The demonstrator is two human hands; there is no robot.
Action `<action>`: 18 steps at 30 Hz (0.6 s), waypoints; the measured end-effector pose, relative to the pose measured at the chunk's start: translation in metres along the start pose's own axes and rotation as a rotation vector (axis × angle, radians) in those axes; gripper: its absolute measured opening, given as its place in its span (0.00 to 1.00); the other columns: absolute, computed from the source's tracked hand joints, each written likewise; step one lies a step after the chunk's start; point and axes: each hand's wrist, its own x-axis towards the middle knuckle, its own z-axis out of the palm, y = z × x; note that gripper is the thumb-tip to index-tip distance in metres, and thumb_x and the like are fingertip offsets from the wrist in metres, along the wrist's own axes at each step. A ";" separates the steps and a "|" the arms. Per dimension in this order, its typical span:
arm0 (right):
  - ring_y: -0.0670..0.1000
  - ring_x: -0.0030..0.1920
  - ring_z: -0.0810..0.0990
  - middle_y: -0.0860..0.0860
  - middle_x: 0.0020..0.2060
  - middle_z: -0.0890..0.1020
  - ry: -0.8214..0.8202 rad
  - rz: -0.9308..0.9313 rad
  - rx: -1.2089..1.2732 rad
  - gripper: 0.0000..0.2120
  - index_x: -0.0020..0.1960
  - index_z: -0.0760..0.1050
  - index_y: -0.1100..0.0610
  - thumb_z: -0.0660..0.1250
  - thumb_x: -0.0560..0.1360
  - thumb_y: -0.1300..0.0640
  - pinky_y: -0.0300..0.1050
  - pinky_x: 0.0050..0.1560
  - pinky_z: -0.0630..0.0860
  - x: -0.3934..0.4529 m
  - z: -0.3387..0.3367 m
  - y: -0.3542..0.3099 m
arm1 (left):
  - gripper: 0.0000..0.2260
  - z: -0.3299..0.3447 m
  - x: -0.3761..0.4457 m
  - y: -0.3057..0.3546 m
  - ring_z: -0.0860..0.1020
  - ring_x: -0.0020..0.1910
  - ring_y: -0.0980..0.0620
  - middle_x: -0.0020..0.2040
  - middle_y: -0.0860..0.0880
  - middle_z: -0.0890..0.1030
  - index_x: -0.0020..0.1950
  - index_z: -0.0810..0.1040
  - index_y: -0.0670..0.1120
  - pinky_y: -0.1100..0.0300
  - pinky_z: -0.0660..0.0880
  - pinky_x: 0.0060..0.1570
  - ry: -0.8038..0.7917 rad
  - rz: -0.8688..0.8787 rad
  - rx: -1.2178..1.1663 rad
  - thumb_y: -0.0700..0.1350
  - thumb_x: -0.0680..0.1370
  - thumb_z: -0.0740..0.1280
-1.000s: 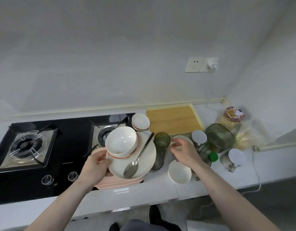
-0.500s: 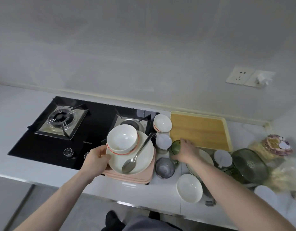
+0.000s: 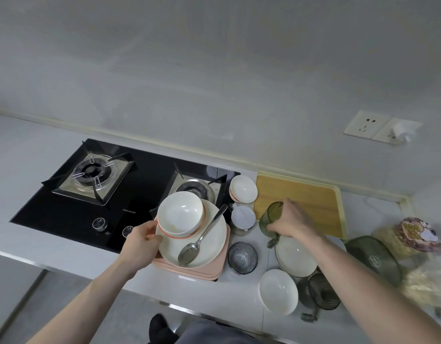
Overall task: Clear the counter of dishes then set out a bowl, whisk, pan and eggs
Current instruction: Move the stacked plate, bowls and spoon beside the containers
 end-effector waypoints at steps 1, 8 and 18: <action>0.58 0.60 0.78 0.54 0.64 0.75 0.015 0.004 0.023 0.44 0.71 0.65 0.56 0.81 0.62 0.46 0.49 0.51 0.78 0.004 -0.006 0.003 | 0.16 0.001 0.000 0.000 0.86 0.42 0.52 0.46 0.51 0.87 0.58 0.83 0.48 0.60 0.82 0.35 0.000 0.003 0.008 0.34 0.77 0.62; 0.60 0.67 0.73 0.57 0.70 0.69 0.066 0.038 0.038 0.50 0.78 0.60 0.56 0.81 0.63 0.51 0.50 0.59 0.76 0.048 -0.003 0.000 | 0.17 0.003 0.004 -0.002 0.86 0.44 0.53 0.48 0.53 0.87 0.61 0.82 0.50 0.60 0.83 0.38 0.002 0.004 0.053 0.36 0.77 0.62; 0.62 0.65 0.75 0.59 0.69 0.70 0.081 0.047 0.006 0.47 0.78 0.60 0.56 0.80 0.66 0.48 0.52 0.60 0.78 0.086 0.018 0.001 | 0.10 0.008 0.008 -0.001 0.86 0.39 0.53 0.48 0.55 0.86 0.58 0.81 0.52 0.56 0.83 0.41 0.042 0.018 0.148 0.44 0.81 0.63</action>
